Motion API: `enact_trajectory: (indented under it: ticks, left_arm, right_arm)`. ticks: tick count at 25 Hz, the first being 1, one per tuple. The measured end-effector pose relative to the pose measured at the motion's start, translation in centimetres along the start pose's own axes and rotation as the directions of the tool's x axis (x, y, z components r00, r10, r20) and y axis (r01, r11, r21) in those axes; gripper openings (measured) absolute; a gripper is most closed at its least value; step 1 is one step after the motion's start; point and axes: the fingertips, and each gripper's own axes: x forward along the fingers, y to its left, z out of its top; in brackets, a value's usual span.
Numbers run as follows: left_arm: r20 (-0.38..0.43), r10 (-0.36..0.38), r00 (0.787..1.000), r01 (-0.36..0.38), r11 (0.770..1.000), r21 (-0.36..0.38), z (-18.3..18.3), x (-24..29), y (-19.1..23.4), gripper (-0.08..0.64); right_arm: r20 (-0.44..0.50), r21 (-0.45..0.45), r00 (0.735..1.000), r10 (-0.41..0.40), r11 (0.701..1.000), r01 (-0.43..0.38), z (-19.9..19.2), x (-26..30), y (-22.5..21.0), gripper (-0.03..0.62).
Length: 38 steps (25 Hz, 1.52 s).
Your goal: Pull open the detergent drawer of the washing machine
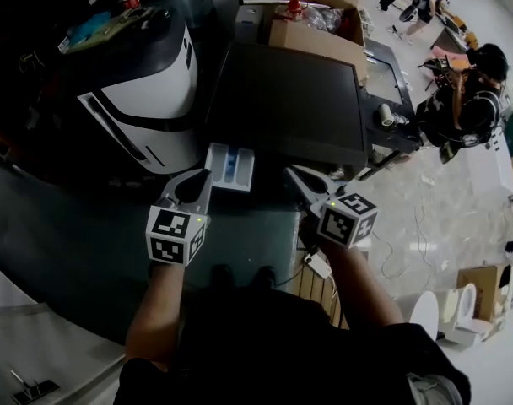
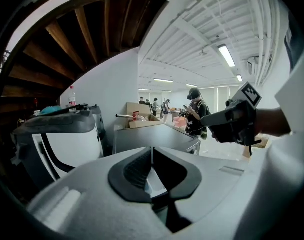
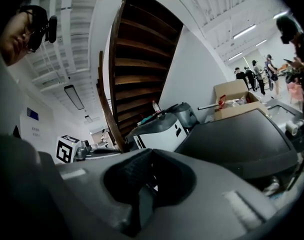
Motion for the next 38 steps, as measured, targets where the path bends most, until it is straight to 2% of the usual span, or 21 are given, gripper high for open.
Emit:
enact_trajectory:
  ticks: [3,7,13,19,27,33,38]
  left_arm:
    - [0.034,0.019,0.999,-0.018,0.999,-0.031,0.8,-0.8,0.4,0.02]
    - [0.069,0.02,0.997,-0.016,0.998,-0.066,1.9,-1.0,0.8,0.017]
    - [0.062,-0.029,0.998,0.034,0.995,-0.091,1.9,-0.4,1.4,0.014]
    - [0.094,-0.014,0.995,0.022,0.996,-0.085,2.6,-1.3,1.9,0.014]
    - [0.136,-0.013,0.991,0.026,0.995,-0.096,3.5,-1.8,1.4,0.012]
    - [0.149,-0.024,0.989,0.035,0.997,-0.068,4.2,-2.3,1.6,0.011]
    - [0.156,-0.018,0.988,0.035,0.994,-0.104,4.4,-2.1,2.0,0.011]
  right_arm:
    - [0.02,-0.053,0.999,0.036,0.998,-0.035,1.0,0.9,1.8,0.003]
    - [0.05,-0.129,0.999,0.023,0.991,-0.016,1.7,0.2,2.5,0.003]
    - [0.037,-0.146,0.999,-0.039,0.988,0.044,-0.5,-1.9,1.5,0.003]
    - [0.045,-0.161,0.998,-0.045,0.986,0.052,-1.6,-2.8,2.0,0.003]
    - [0.09,-0.22,0.995,-0.04,0.974,0.059,1.0,-2.4,3.1,0.003]
    - [0.12,-0.226,0.992,-0.039,0.972,0.066,3.5,-1.7,3.5,0.003]
    - [0.124,-0.252,0.992,-0.035,0.966,0.066,4.0,-1.1,4.0,0.002]
